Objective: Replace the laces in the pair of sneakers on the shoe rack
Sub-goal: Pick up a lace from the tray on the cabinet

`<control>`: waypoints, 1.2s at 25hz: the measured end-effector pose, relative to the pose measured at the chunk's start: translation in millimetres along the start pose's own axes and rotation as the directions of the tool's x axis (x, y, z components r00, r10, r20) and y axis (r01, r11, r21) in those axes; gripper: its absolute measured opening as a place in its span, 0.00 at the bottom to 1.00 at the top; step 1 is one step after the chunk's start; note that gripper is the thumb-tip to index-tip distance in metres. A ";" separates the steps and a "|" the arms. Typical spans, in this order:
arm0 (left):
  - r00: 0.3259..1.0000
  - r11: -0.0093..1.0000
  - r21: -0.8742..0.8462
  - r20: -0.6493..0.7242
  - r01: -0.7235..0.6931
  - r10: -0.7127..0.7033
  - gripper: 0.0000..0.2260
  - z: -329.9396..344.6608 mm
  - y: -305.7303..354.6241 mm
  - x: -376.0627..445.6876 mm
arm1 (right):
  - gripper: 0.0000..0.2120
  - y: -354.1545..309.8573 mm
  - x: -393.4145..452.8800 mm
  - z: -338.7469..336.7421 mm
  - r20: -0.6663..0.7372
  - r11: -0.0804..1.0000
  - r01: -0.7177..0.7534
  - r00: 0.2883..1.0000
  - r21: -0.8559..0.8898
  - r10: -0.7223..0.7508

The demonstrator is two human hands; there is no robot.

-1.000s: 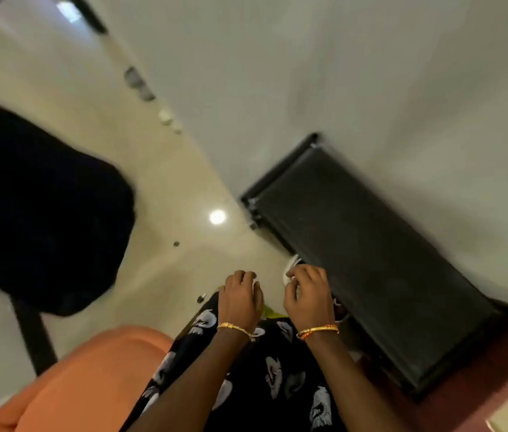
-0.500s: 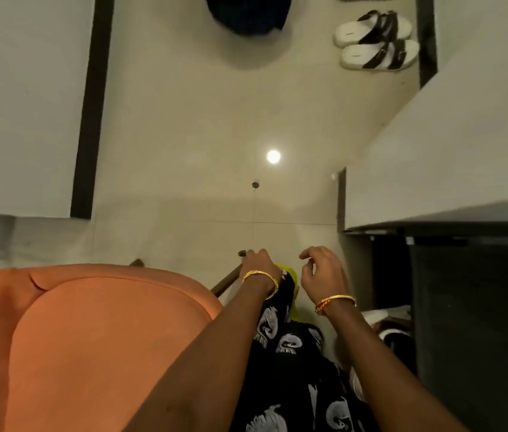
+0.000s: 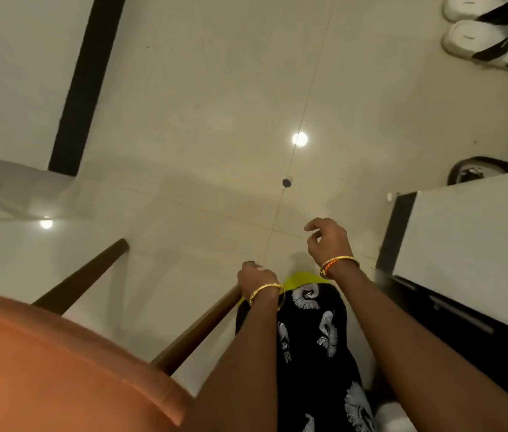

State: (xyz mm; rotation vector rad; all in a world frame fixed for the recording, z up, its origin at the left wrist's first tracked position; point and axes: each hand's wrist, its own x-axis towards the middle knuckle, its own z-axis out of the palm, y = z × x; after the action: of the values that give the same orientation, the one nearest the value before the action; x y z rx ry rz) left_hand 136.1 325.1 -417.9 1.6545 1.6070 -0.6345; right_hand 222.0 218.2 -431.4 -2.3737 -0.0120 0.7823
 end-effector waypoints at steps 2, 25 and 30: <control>0.996 0.993 -0.090 -0.041 0.073 -0.077 0.13 24.4 -1.2 35.7 | 0.13 12.1 43.2 17.1 0.044 0.998 0.052 0.998 -0.041 -0.050; 0.990 0.940 -0.330 -0.070 0.089 -0.119 0.05 56.3 23.9 74.4 | 0.06 49.3 76.1 50.5 0.132 0.962 -0.213 0.973 0.173 0.192; 0.995 0.969 -0.237 0.075 0.077 -0.061 0.05 15.8 44.7 3.2 | 0.07 20.9 -12.0 -1.8 0.147 0.732 -0.397 0.912 0.553 0.384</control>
State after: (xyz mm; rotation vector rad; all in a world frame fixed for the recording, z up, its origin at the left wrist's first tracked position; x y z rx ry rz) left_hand 182.6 317.1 -422.7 1.3928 1.6293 -0.5032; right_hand 209.4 198.1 -435.8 -1.7924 0.6531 0.8563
